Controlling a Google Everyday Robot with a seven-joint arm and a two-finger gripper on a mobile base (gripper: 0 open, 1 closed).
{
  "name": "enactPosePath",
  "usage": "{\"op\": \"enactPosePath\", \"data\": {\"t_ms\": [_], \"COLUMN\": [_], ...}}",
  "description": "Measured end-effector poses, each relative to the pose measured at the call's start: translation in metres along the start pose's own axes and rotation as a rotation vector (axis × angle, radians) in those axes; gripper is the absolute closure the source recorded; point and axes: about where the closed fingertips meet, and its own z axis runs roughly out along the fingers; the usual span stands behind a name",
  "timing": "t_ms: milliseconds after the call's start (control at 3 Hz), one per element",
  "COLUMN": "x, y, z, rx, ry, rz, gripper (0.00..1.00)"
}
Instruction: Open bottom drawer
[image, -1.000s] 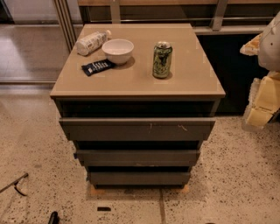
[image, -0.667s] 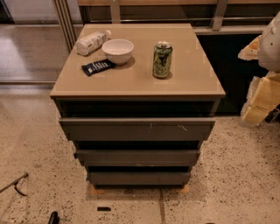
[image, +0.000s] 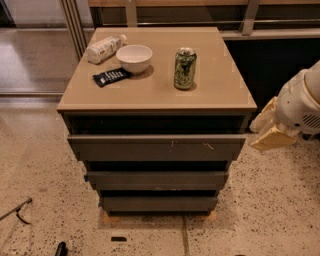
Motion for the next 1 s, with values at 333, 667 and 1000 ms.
{"op": "enactPosePath", "data": {"t_ms": [333,667,1000], "x": [0.014,0.027,0.03], "y": [0.014,0.035,0.037], "z": [0.063,0.128,0.136], "rx": [-0.043,-0.132,-0.141], "ry": [-0.063,-0.089,-0.09], "rz": [0.035,0.074,0.078], "gripper": [0.85,1.0,1.0]}}
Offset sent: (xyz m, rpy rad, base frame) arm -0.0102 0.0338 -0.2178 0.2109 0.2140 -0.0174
